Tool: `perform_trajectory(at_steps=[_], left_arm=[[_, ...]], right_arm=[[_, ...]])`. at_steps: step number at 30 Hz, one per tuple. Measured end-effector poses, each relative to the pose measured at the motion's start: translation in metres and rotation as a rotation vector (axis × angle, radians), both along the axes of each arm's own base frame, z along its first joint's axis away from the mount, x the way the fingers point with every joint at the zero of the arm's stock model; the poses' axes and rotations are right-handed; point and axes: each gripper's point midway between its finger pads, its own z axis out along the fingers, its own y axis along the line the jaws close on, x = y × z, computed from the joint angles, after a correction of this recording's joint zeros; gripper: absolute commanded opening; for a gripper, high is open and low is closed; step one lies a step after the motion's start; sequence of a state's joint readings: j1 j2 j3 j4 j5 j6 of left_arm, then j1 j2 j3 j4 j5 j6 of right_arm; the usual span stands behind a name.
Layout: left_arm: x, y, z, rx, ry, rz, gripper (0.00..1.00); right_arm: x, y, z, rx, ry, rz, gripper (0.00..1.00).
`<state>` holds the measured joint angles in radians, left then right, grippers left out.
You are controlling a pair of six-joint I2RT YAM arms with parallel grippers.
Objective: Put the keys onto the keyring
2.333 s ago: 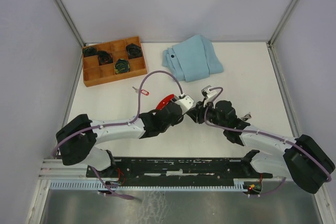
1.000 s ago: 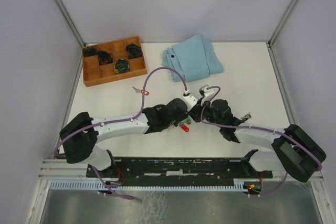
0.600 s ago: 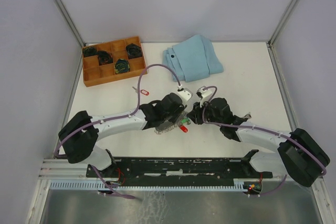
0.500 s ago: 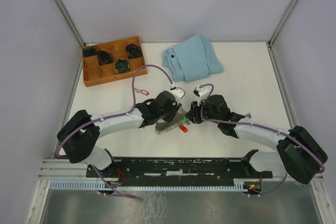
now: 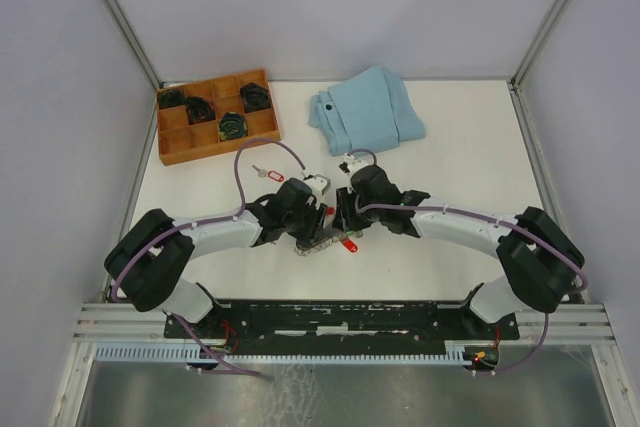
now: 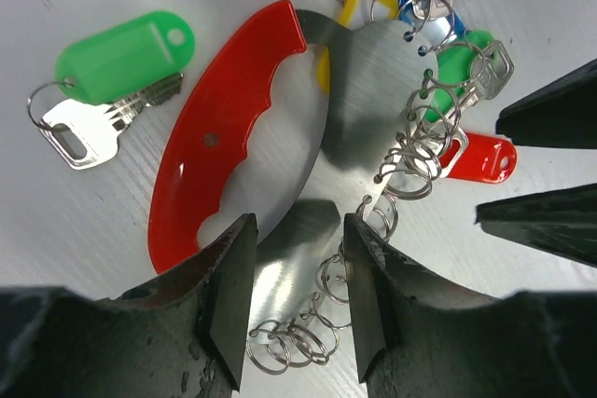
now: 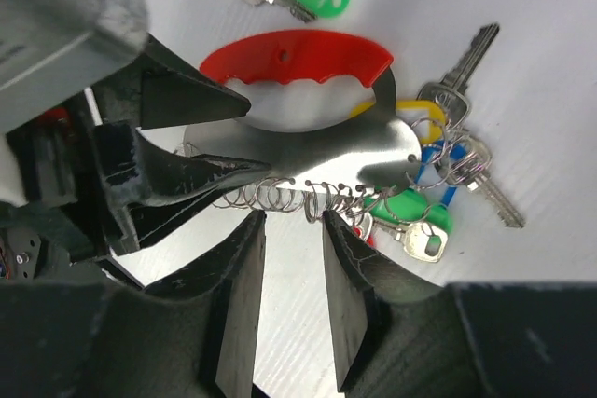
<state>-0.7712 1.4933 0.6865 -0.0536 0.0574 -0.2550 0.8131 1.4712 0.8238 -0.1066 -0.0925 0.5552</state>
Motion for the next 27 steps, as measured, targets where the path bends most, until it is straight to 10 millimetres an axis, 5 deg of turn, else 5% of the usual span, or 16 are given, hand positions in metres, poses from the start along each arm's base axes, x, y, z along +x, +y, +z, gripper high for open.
perform_trajectory(at_steps=[12, 27], left_arm=[[-0.013, -0.013, -0.003, -0.103, 0.065, -0.004, 0.48], [-0.026, -0.030, -0.002, -0.174, 0.114, -0.027, 0.47]], right_arm=[[-0.010, -0.010, -0.046, -0.181, 0.140, -0.105, 0.36], [0.004, -0.020, -0.037, -0.261, 0.073, -0.123, 0.28]])
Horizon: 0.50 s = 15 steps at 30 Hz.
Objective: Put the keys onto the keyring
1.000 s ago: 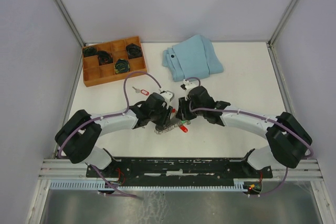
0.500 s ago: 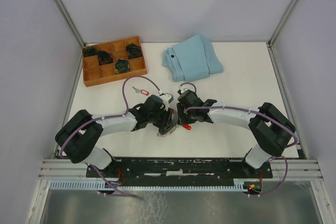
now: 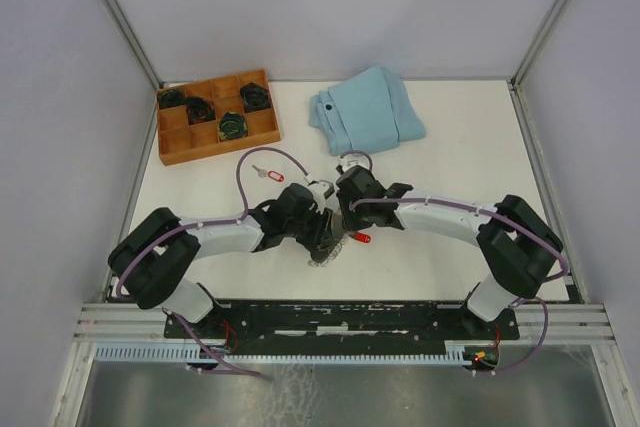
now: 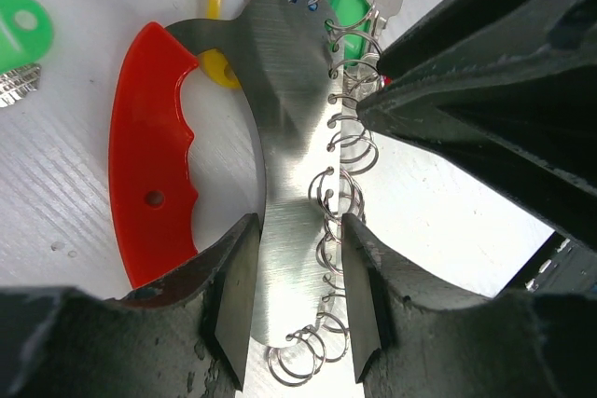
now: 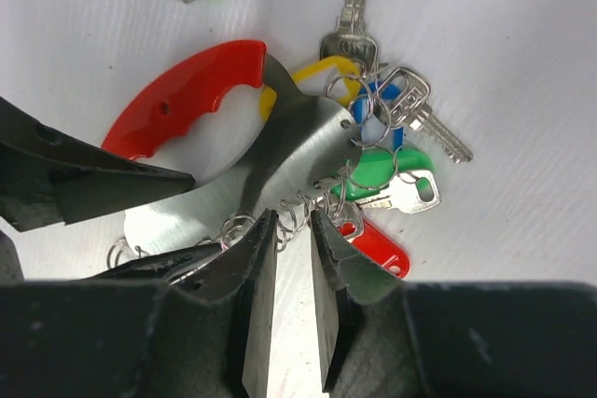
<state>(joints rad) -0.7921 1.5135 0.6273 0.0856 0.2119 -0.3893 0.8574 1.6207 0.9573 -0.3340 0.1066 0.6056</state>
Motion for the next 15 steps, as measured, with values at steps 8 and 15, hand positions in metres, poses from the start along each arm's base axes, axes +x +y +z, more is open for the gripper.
perform_trajectory(at_steps=[8, 15], left_arm=[[-0.001, -0.001, 0.000, -0.005, 0.011, 0.009, 0.47], [-0.001, -0.001, 0.000, -0.005, 0.012, 0.009, 0.47]], right_arm=[[0.008, 0.002, 0.012, -0.021, -0.029, 0.037, 0.27], [0.008, -0.003, -0.010, -0.086, 0.010, 0.054, 0.27]])
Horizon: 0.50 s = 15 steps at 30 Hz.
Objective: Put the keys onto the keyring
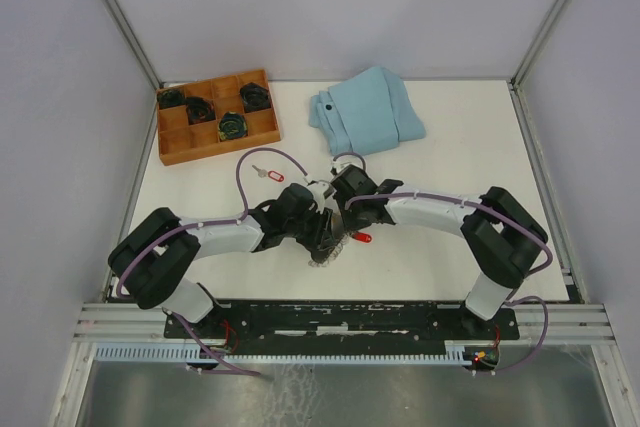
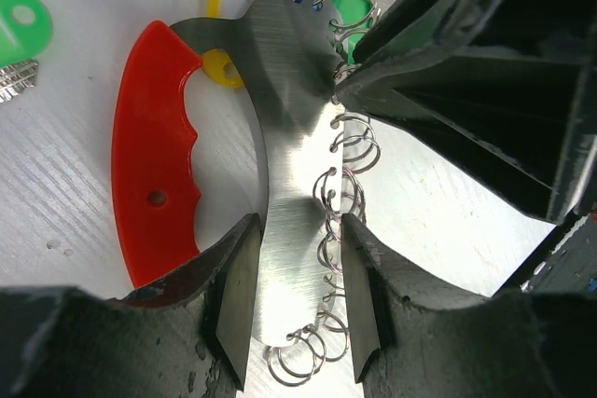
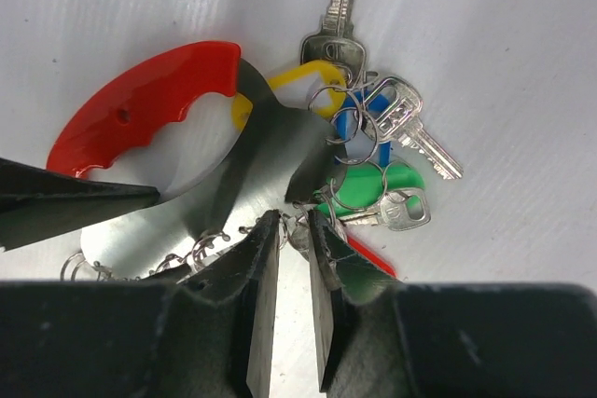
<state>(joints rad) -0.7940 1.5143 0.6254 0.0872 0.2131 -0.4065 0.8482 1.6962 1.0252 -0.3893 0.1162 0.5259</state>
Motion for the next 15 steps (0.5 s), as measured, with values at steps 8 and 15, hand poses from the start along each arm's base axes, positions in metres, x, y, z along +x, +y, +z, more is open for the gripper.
perform_trajectory(at_steps=[8, 15], left_arm=[[0.001, -0.001, 0.000, -0.005, -0.003, -0.001, 0.47], [0.002, -0.003, 0.000, -0.009, -0.005, -0.002, 0.47]], right_arm=[[0.001, -0.004, -0.005, -0.036, 0.006, 0.005, 0.30], [0.000, -0.011, -0.006, -0.057, 0.017, 0.000, 0.30]])
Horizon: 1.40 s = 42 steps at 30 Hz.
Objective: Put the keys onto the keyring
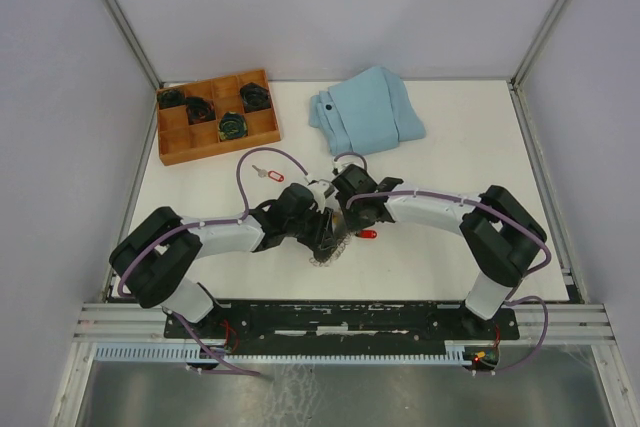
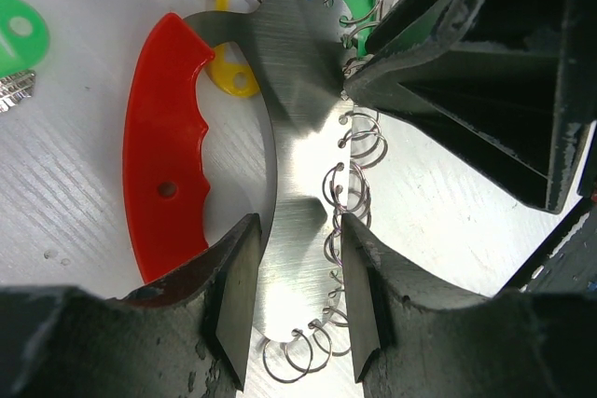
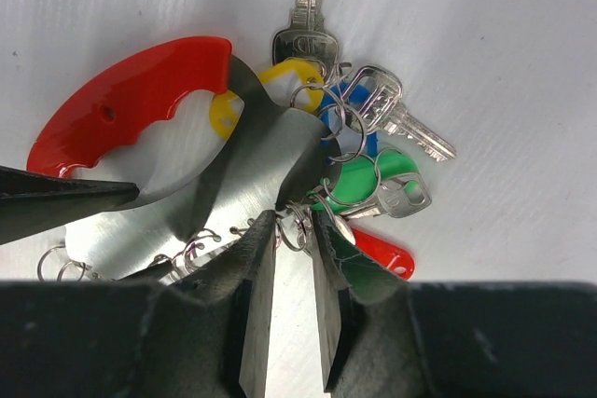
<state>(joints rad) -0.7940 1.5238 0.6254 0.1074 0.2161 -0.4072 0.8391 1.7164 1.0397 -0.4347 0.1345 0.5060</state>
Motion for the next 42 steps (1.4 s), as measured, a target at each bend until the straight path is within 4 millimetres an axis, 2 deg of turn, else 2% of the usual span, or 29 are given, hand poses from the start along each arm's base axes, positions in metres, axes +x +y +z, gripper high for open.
perform_trajectory(at_steps=[15, 25, 33, 42], left_arm=[[0.001, -0.002, 0.000, -0.015, 0.003, 0.008, 0.46], [0.001, -0.005, 0.000, -0.034, 0.009, 0.011, 0.46], [-0.001, -0.009, 0.000, -0.060, 0.018, 0.011, 0.45], [-0.001, -0.010, 0.000, -0.065, 0.016, 0.010, 0.44]], right_arm=[[-0.003, -0.001, -0.005, 0.103, 0.091, -0.030, 0.17], [-0.001, -0.002, 0.011, 0.159, 0.077, -0.036, 0.03], [-0.002, 0.001, 0.011, 0.178, 0.083, -0.026, 0.10], [-0.004, 0.001, 0.003, 0.170, 0.099, -0.024, 0.12]])
